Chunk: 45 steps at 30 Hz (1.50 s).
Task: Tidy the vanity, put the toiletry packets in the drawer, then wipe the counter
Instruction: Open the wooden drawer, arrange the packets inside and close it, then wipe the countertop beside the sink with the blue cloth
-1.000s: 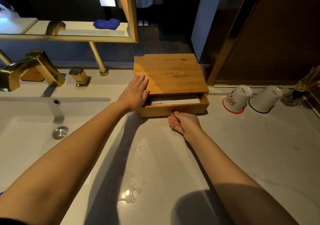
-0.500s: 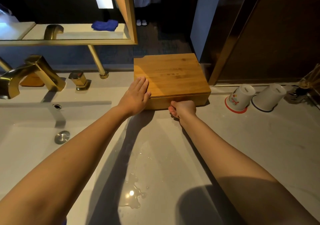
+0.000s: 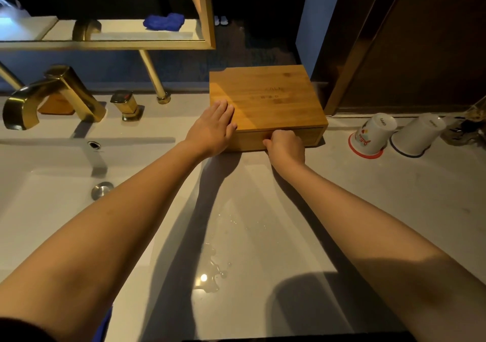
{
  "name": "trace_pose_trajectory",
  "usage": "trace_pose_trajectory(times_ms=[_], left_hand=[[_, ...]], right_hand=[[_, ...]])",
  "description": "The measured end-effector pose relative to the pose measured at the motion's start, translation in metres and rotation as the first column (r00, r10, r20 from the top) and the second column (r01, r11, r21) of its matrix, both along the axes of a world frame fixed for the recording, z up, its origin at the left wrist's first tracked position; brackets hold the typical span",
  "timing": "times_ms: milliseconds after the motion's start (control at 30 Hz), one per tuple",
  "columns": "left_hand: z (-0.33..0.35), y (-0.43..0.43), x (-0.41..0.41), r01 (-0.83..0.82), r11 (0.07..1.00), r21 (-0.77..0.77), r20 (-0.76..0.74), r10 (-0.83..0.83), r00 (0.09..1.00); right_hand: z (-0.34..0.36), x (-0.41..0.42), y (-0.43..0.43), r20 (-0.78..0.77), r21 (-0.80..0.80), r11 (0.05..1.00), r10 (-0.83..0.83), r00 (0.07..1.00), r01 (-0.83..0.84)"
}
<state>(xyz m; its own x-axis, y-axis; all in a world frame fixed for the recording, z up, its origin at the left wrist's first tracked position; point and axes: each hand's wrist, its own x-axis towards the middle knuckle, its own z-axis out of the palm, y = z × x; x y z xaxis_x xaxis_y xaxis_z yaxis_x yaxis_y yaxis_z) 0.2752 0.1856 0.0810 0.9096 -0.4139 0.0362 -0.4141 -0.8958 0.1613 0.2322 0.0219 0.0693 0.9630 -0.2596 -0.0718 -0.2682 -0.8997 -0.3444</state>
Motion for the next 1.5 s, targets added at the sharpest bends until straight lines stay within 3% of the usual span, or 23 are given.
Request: trace_pose_trajectory(times_ms=[100, 200, 333, 567, 700, 900, 1000, 1167, 1333, 1500], left_hand=[[0.000, -0.005, -0.002, -0.049, 0.990, 0.132, 0.098, 0.037, 0.995], [0.001, -0.013, -0.015, -0.095, 0.984, 0.148, 0.130, 0.076, 0.989], [-0.001, -0.010, -0.037, -0.123, 0.983, 0.138, 0.092, 0.111, 0.990], [0.009, 0.024, -0.118, -0.271, 0.958, 0.090, -0.097, 0.279, 0.955], [-0.010, 0.081, -0.188, -0.433, 0.892, 0.127, -0.168, 0.450, 0.877], [-0.039, 0.157, -0.276, -0.741, 0.631, 0.230, -0.081, 0.771, 0.631], [-0.052, 0.167, -0.296, -0.811, 0.542, 0.221, -0.165, 0.840, 0.517], [-0.060, 0.172, -0.304, -0.810, 0.573, 0.124, -0.178, 0.816, 0.551], [-0.053, 0.167, -0.319, -0.707, 0.671, 0.224, -0.266, 0.740, 0.618], [-0.047, 0.151, -0.329, -0.729, 0.671, 0.137, -0.051, 0.739, 0.671]], right_hand=[[0.004, -0.002, -0.001, -0.001, -0.147, 0.982, 0.121, 0.993, -0.119], [0.005, -0.006, -0.004, -0.001, -0.206, 0.963, 0.177, 0.984, -0.173], [0.001, -0.023, -0.008, 0.046, -0.163, 0.971, 0.183, 0.982, -0.173], [-0.011, -0.121, 0.001, -0.046, 0.006, 0.938, 0.346, 0.937, -0.347], [-0.024, -0.196, 0.000, -0.060, 0.036, 0.862, 0.507, 0.860, -0.506], [-0.043, -0.261, 0.000, -0.079, 0.024, 0.761, 0.648, 0.757, -0.649], [-0.053, -0.270, -0.003, -0.093, 0.022, 0.751, 0.659, 0.747, -0.660], [-0.061, -0.274, -0.005, -0.063, -0.019, 0.749, 0.661, 0.748, -0.663], [-0.064, -0.274, -0.005, -0.052, -0.008, 0.755, 0.655, 0.754, -0.656], [-0.063, -0.275, -0.005, -0.034, -0.021, 0.754, 0.655, 0.755, -0.656]])
